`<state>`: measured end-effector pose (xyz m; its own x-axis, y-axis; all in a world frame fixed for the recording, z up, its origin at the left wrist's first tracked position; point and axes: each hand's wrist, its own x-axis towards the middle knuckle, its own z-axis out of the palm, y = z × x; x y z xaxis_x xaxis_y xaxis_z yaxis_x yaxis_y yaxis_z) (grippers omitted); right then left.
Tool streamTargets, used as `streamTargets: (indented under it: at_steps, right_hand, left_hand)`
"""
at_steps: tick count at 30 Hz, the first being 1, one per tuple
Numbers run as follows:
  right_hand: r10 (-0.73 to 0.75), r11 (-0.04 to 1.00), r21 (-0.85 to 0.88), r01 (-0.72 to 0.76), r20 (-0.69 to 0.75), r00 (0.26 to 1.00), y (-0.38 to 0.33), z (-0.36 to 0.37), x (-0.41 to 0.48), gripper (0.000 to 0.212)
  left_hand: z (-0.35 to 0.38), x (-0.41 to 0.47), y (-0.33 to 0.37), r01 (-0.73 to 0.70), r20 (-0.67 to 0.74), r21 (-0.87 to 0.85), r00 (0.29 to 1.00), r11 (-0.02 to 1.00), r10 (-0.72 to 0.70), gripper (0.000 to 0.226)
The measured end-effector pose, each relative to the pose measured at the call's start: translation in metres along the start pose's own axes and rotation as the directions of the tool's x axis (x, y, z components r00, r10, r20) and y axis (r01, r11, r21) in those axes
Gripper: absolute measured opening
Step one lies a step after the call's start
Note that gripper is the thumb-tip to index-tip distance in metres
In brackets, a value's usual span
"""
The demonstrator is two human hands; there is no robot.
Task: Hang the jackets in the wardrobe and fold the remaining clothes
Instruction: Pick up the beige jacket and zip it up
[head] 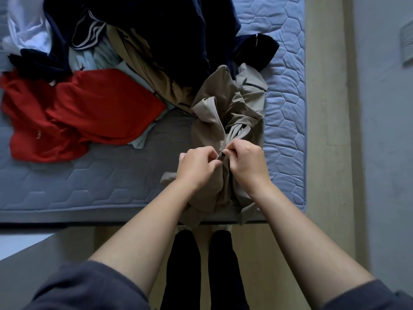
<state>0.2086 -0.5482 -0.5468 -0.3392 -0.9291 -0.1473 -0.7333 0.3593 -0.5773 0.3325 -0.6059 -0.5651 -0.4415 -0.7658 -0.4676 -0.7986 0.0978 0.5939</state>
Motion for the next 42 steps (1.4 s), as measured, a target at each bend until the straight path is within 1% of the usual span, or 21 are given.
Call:
streamTargets:
  at_steps: [4, 6, 8, 11, 14, 16, 19, 23, 26, 28, 30, 32, 33, 34, 35, 37, 38, 39, 40, 41, 42]
  right_hand:
    - [0.034, 0.999, -0.032, -0.035, -0.035, 0.999, 0.01, -0.011, 0.009, 0.011]
    - [0.05, 0.998, -0.037, -0.053, -0.082, 0.995, 0.016, -0.021, 0.019, 0.011]
    - [0.029, 0.998, -0.051, -0.034, -0.091, 0.995, 0.019, -0.027, 0.026, 0.011]
    - [0.006, 0.999, -0.035, -0.01, -0.121, 0.993, 0.015, -0.03, 0.032, 0.01]
    - [0.005, 1.0, -0.003, -0.006, -0.154, 0.988, 0.011, -0.033, 0.036, 0.009]
    - [-0.003, 1.0, -0.007, 0.002, -0.135, 0.991, 0.009, -0.032, 0.036, 0.009]
    - [0.008, 1.0, -0.026, -0.01, -0.104, 0.995, 0.015, -0.033, 0.034, 0.01]
    - [0.047, 0.998, -0.042, -0.05, -0.065, 0.997, 0.027, -0.031, 0.021, 0.011]
    - [0.053, 0.999, -0.006, -0.053, -0.052, 0.997, 0.024, -0.022, 0.007, 0.01]
    - [0.028, 0.999, 0.027, -0.027, -0.046, 0.999, 0.023, -0.019, 0.0, 0.009]
    - [-0.007, 0.999, 0.045, 0.008, -0.027, 1.0, 0.025, -0.018, -0.007, 0.008]
    - [-0.046, 0.997, 0.056, 0.047, -0.012, 0.999, 0.027, -0.017, -0.012, 0.009]
    - [-0.066, 0.996, 0.062, 0.066, -0.01, 0.998, 0.028, -0.016, -0.014, 0.009]
    - [-0.084, 0.994, 0.067, 0.085, -0.017, 0.996, 0.028, -0.014, -0.015, 0.008]
    - [-0.101, 0.992, 0.07, 0.103, -0.031, 0.994, 0.028, -0.012, -0.016, 0.008]
    - [-0.131, 0.989, 0.065, 0.135, -0.061, 0.99, 0.029, -0.005, -0.019, 0.009]
    - [-0.137, 0.988, 0.066, 0.141, -0.063, 0.989, 0.031, -0.002, -0.021, 0.01]
    - [-0.134, 0.988, 0.071, 0.139, -0.061, 0.989, 0.034, 0.001, -0.024, 0.01]
    - [-0.127, 0.989, 0.073, 0.131, -0.063, 0.99, 0.039, 0.003, -0.027, 0.01]
    - [-0.112, 0.99, 0.076, 0.118, -0.069, 0.991, 0.045, 0.004, -0.031, 0.009]
    - [-0.082, 0.992, 0.089, 0.089, -0.078, 0.994, 0.052, 0.004, -0.034, 0.007]
  left_hand:
    - [0.007, -0.012, -0.022, -0.032, 0.069, 0.209, 0.997, 0.977, 0.018, 0.011]
    - [0.01, -0.028, -0.048, 0.015, 0.136, 0.321, 0.989, 0.947, -0.062, 0.012]
    - [0.011, -0.039, -0.067, 0.083, 0.165, 0.37, 0.974, 0.925, -0.154, 0.016]
    - [0.01, -0.03, -0.063, 0.088, 0.175, 0.332, 0.973, 0.939, -0.153, 0.018]
    - [0.011, -0.009, -0.029, 0.056, 0.111, 0.125, 0.991, 0.991, -0.07, 0.018]
    - [0.012, 0.004, -0.006, 0.011, 0.047, 0.057, 0.999, 0.998, -0.014, 0.016]
    - [0.013, 0.008, -0.004, -0.021, 0.034, 0.156, 0.999, 0.988, 0.016, 0.016]
    - [0.015, -0.012, -0.043, 0.024, 0.101, 0.318, 0.993, 0.948, -0.06, 0.015]
    - [0.015, -0.015, -0.05, 0.08, 0.272, 0.358, 0.944, 0.93, -0.185, 0.013]
    - [0.007, -0.001, -0.038, 0.144, 0.382, 0.274, 0.891, 0.951, -0.245, 0.006]
    - [-0.007, 0.025, -0.019, 0.275, 0.293, 0.003, 0.919, 0.961, -0.264, 0.018]
    - [-0.014, 0.058, 0.006, 0.333, 0.178, -0.292, 0.94, 0.897, -0.291, 0.014]
    - [-0.015, 0.074, 0.021, 0.324, 0.17, -0.346, 0.945, 0.881, -0.28, 0.007]
    - [-0.015, 0.087, 0.036, 0.307, 0.194, -0.339, 0.948, 0.889, -0.254, 0.016]
    - [-0.01, 0.098, 0.05, 0.301, 0.241, -0.267, 0.941, 0.916, -0.239, 0.039]
    - [0.003, 0.111, 0.069, 0.272, 0.295, 0.063, 0.914, 0.96, -0.278, 0.082]
    - [0.013, 0.114, 0.07, 0.244, 0.286, 0.219, 0.91, 0.945, -0.302, 0.087]
    - [0.022, 0.115, 0.069, 0.252, 0.254, 0.304, 0.908, 0.919, -0.333, 0.075]
    - [0.027, 0.116, 0.065, 0.317, 0.224, 0.279, 0.896, 0.906, -0.383, 0.055]
    - [0.031, 0.117, 0.06, 0.415, 0.245, 0.154, 0.863, 0.897, -0.441, 0.035]
    - [0.03, 0.116, 0.055, 0.511, 0.309, -0.046, 0.825, 0.858, -0.474, 0.019]
